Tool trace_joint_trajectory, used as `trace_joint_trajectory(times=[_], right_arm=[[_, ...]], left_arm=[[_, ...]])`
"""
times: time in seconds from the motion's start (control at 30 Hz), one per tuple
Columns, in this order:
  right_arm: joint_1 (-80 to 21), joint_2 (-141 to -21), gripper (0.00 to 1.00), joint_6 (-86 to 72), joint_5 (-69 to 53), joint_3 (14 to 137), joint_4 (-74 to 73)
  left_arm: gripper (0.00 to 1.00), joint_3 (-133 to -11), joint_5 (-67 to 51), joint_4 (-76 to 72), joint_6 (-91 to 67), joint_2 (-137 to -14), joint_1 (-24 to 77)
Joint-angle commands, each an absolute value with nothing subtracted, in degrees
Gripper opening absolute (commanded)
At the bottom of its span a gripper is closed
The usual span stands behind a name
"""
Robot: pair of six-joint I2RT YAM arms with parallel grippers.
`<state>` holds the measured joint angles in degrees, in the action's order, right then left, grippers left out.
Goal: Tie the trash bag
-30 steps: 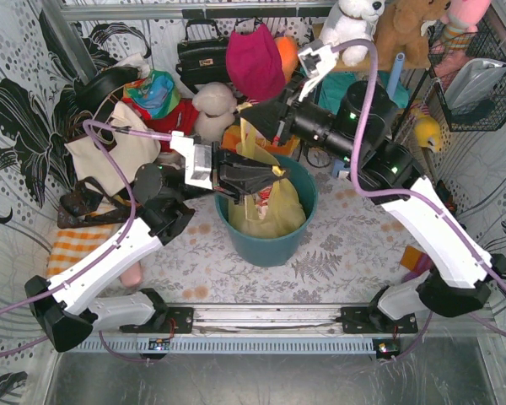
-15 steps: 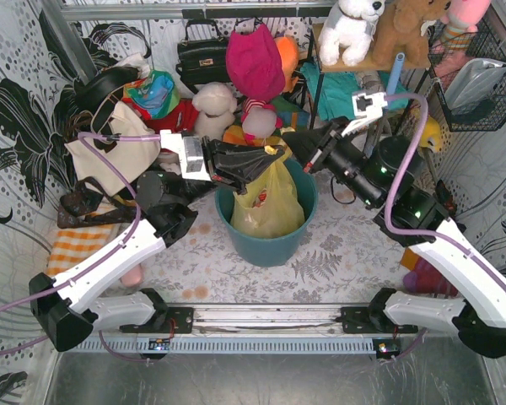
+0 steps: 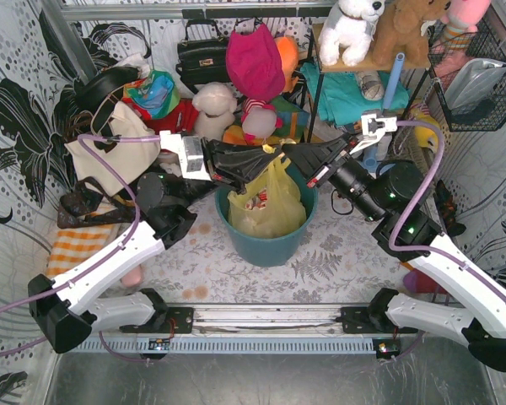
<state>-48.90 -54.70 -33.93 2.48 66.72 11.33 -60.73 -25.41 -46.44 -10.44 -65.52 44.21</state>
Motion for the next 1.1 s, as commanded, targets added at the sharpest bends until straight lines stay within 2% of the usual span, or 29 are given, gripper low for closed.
trace_joint_trajectory(times=[0.0, 0.2, 0.27, 0.33, 0.4, 0.57, 0.87, 1.07], right_arm=[[-49.13, -54.04, 0.00, -30.98, 1.24, 68.55, 14.16], [-49.20, -54.63, 0.02, -26.59, 1.99, 71.34, 12.43], [-49.20, -55.31, 0.18, -25.25, 2.02, 73.66, 9.64], [-49.21, -56.21, 0.30, -23.49, 1.57, 76.57, 5.97], [-49.19, -57.23, 0.37, -21.97, 1.43, 79.97, 1.53], [-49.17, -61.44, 0.46, -20.27, 0.78, 89.07, -10.61], [-49.22, -70.23, 0.54, -15.84, -5.26, 105.63, -28.09], [-49.17, -74.83, 0.43, -12.04, -6.52, 115.28, -36.96]], left_arm=[[0.00, -60.04, -28.15, -46.40, -9.60, -63.32, 44.30], [0.00, -57.57, -26.96, -44.44, -9.09, -61.51, 44.30], [0.00, -57.19, -26.59, -43.79, -8.76, -61.32, 44.29], [0.00, -57.00, -26.41, -43.28, -8.38, -61.30, 44.30], [0.00, -56.79, -26.24, -43.12, -8.20, -61.38, 44.29], [0.00, -56.50, -26.17, -42.91, -7.83, -61.59, 44.30], [0.00, -56.16, -26.28, -42.72, -7.34, -61.43, 44.30], [0.00, -56.25, -26.46, -42.53, -7.16, -61.27, 44.30]])
